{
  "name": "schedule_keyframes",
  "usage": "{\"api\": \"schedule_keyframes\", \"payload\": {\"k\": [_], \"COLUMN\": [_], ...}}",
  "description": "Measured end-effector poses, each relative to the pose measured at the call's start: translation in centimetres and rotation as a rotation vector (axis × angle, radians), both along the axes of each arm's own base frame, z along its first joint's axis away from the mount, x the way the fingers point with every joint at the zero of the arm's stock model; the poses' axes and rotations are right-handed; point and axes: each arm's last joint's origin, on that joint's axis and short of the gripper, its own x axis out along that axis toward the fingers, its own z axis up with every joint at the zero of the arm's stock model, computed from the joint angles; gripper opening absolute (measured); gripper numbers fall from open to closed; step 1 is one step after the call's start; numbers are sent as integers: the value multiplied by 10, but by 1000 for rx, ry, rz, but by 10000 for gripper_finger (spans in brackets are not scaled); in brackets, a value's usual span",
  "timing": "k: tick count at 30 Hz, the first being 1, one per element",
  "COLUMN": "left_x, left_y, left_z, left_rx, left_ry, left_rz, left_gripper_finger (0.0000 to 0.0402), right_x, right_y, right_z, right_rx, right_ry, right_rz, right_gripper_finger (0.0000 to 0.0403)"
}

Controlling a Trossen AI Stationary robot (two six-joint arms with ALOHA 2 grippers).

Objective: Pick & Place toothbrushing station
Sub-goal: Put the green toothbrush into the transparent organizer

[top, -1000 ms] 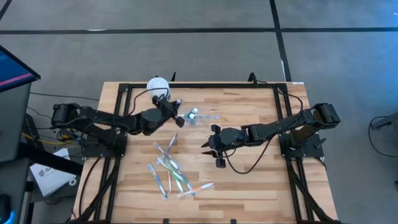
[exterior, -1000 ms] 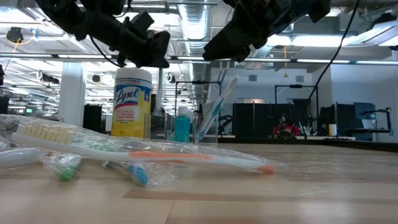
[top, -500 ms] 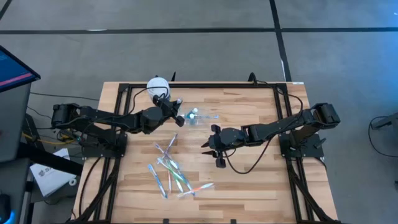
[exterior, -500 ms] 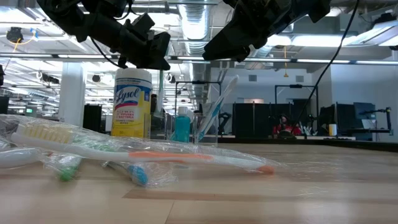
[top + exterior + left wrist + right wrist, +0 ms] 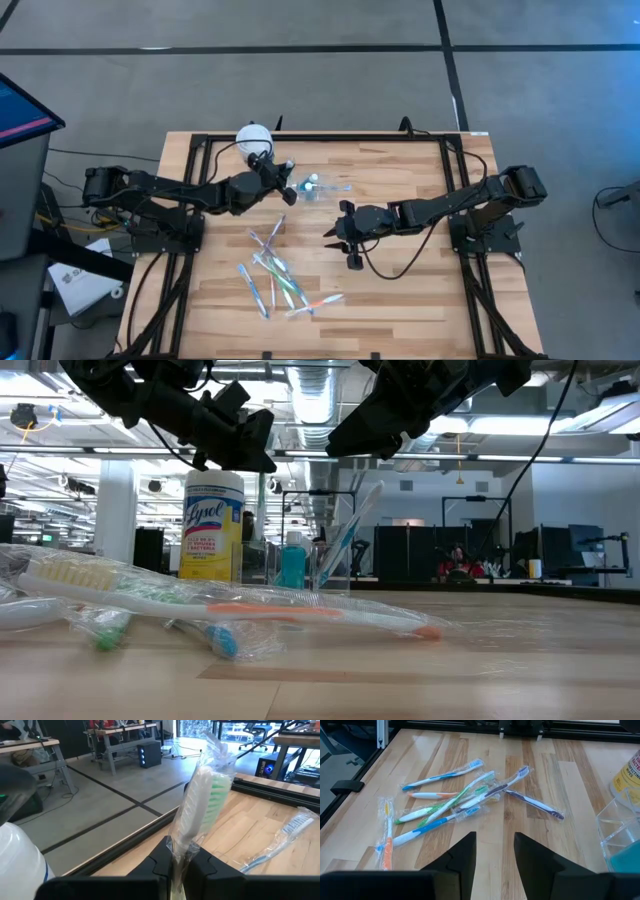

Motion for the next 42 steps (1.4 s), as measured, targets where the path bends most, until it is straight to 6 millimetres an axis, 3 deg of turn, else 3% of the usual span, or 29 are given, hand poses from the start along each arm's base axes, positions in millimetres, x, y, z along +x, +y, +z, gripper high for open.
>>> {"api": "schedule_keyframes", "payload": {"k": [7,20,36,42], "left_x": [0,-1,-1,-6], "left_y": [0,3,3,2], "left_z": [-1,-1,0,11], "left_rx": [-1,-32,-16,-5], "left_ry": [6,-27,-13,-55], "left_rz": [0,22,18,13], "left_gripper_finger": [23,100,103,103], "right_x": [0,0,0,0], "right_y": [0,0,0,0], "right_z": [0,0,0,0], "right_rx": [0,0,0,0], "right_ry": [0,0,0,0], "right_rz": [0,0,0,0], "right_gripper_finger": [123,123,123,123]}}
